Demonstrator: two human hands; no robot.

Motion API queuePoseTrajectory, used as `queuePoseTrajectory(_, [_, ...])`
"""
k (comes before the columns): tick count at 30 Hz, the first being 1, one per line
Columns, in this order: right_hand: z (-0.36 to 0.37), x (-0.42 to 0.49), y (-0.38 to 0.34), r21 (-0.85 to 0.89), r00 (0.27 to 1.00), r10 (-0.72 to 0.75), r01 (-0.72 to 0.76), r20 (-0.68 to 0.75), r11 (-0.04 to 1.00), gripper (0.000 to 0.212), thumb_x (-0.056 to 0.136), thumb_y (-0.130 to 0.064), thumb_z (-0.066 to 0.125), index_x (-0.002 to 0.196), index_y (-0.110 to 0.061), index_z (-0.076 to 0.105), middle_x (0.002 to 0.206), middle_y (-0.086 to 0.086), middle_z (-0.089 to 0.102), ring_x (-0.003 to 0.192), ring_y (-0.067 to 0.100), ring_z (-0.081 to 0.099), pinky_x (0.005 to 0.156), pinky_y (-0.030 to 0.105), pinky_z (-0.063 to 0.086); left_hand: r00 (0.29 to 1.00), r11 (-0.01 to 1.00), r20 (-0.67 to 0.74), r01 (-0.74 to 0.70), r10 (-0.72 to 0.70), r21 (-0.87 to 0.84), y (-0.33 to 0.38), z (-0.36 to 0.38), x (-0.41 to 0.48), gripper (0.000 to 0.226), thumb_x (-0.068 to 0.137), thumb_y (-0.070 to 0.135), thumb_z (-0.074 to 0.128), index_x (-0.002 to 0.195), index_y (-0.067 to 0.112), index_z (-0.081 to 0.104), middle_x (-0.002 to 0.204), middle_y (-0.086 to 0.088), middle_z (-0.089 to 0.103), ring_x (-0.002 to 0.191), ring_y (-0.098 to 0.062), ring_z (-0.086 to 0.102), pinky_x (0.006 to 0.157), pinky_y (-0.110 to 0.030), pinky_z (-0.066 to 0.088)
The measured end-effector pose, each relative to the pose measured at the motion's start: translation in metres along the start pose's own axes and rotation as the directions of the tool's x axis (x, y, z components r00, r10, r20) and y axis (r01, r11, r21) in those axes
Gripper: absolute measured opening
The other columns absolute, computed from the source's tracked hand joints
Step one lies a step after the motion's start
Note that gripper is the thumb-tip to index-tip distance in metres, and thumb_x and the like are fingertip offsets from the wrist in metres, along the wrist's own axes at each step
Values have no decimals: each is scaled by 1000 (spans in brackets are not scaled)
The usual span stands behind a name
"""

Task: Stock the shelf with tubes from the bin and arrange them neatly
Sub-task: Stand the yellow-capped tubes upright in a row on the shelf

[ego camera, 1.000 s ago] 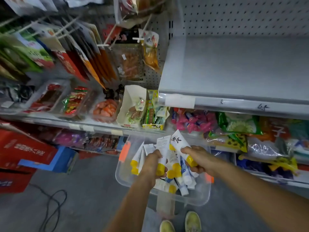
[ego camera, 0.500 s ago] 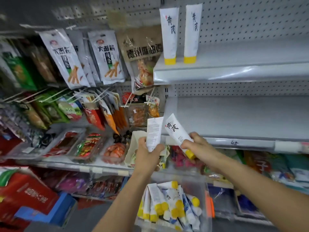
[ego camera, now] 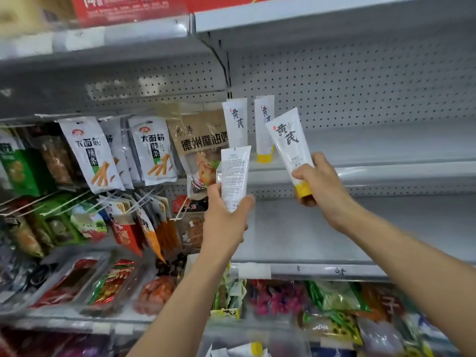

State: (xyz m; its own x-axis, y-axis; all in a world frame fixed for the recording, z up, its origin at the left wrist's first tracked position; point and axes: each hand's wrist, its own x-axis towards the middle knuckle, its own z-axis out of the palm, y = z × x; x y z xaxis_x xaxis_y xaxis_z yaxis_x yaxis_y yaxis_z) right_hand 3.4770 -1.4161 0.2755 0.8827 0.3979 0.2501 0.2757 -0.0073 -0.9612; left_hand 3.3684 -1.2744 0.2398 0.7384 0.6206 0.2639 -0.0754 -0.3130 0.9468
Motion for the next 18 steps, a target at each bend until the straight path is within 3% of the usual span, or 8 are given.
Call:
queuePoseTrajectory(3, [-12, 32, -19, 2, 995, -56, 56, -82, 998, 9, 87, -29, 56, 85, -22, 49, 90, 5, 56, 71, 20, 51, 55, 26, 36, 1000, 999, -4, -15, 15, -44, 13, 10, 12, 42, 88, 27, 63, 120, 31, 36, 95, -1, 62, 57, -17, 56, 42, -25, 45])
queuePoseTrajectory(8, [-30, 78, -25, -18, 996, -85, 85, -21, 996, 18, 91, -21, 63, 106, -20, 52, 92, -7, 59, 70, 2, 53, 51, 10, 38, 999, 997, -44, -32, 29, -65, 23, 25, 30, 45, 87, 26, 63, 124, 27, 37, 99, 1, 61, 60, -16, 56, 42, -23, 43])
queuePoseTrajectory(11, [-37, 103, -21, -85, 997, -70, 72, 23, 994, 29, 88, -15, 67, 112, -19, 50, 100, 0, 62, 80, 10, 59, 63, 19, 42, 996, 996, -65, -67, 63, -60, 26, 34, 36, 42, 87, 24, 64, 120, 30, 37, 98, 8, 60, 63, -15, 58, 46, -24, 46])
queuePoseTrajectory(14, [-39, 126, -11, -164, 999, -45, 46, 10, 985, 36, 83, -7, 71, 111, -14, 50, 107, 7, 62, 92, 21, 61, 77, 31, 49, 992, 995, -85, -96, 94, -25, 27, 44, 43, 43, 87, 26, 65, 117, 33, 36, 97, 17, 58, 73, -16, 63, 64, -32, 54])
queuePoseTrajectory(18, [-40, 151, 6, -278, 1000, -14, 9, -19, 960, 46, 73, -12, 79, 108, -16, 51, 112, 11, 65, 102, 30, 64, 95, 48, 51, 988, 994, -106, -109, 108, -3, 28, 56, 50, 45, 86, 25, 67, 120, 28, 37, 99, 17, 58, 84, -15, 63, 77, -39, 56])
